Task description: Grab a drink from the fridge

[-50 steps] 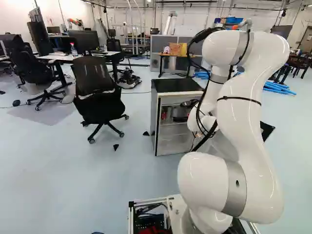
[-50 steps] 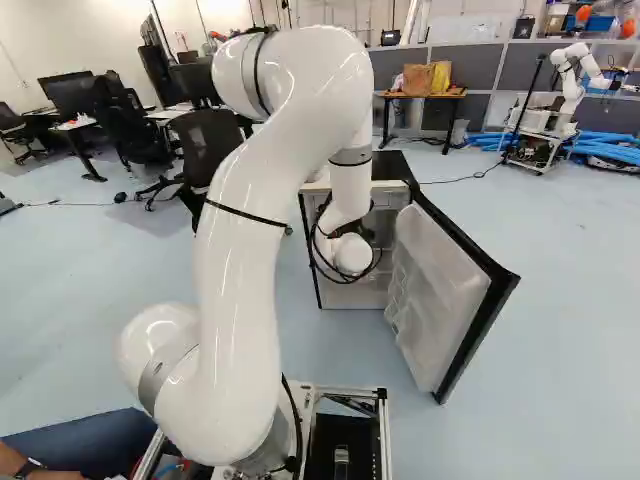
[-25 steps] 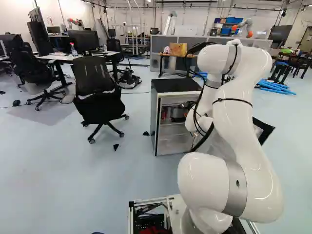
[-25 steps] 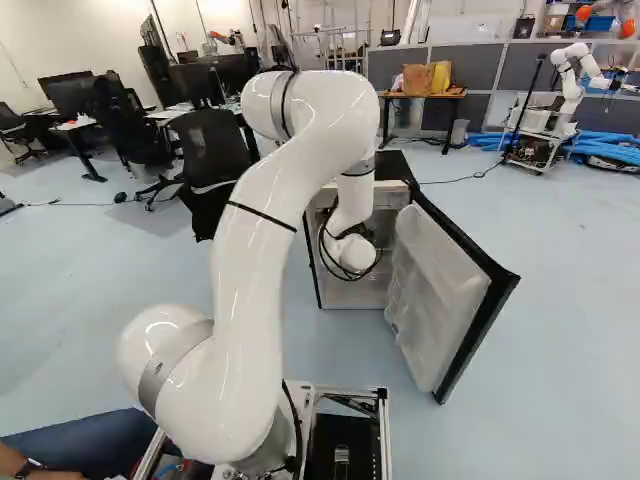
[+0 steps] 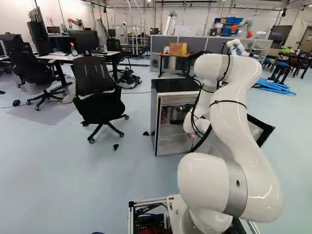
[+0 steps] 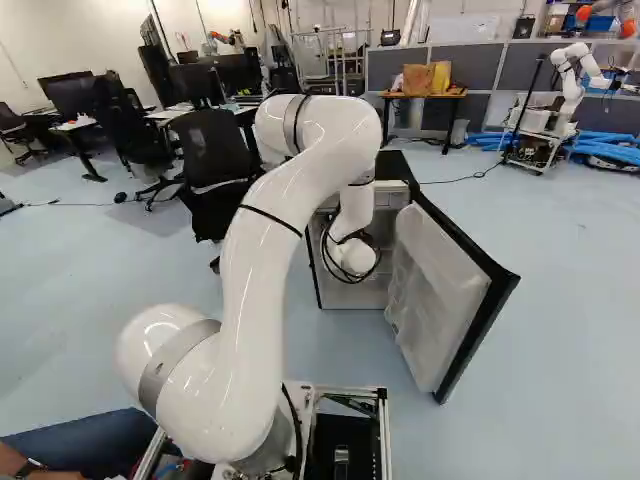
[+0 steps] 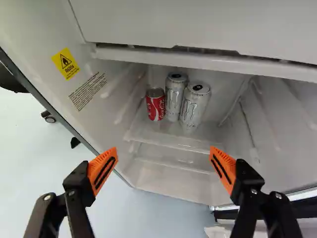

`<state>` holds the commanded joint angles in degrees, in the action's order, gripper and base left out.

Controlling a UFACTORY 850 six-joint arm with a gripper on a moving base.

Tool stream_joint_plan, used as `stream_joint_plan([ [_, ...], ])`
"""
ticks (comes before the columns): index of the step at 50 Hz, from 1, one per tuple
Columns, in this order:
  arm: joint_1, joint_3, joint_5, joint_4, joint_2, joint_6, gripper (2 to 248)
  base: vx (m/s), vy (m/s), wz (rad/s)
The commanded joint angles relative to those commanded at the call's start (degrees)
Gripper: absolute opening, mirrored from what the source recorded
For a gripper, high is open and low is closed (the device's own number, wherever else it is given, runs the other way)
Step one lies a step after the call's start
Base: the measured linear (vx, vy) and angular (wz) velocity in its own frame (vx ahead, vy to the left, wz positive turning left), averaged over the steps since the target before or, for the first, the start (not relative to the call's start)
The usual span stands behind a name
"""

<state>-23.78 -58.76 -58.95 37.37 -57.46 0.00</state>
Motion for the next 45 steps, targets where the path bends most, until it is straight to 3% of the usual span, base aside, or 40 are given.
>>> stream_joint_plan([
  [45,0.58,-8.61,-5.92,0.00,-9.97,0.00,247,0.000,0.000,0.000],
])
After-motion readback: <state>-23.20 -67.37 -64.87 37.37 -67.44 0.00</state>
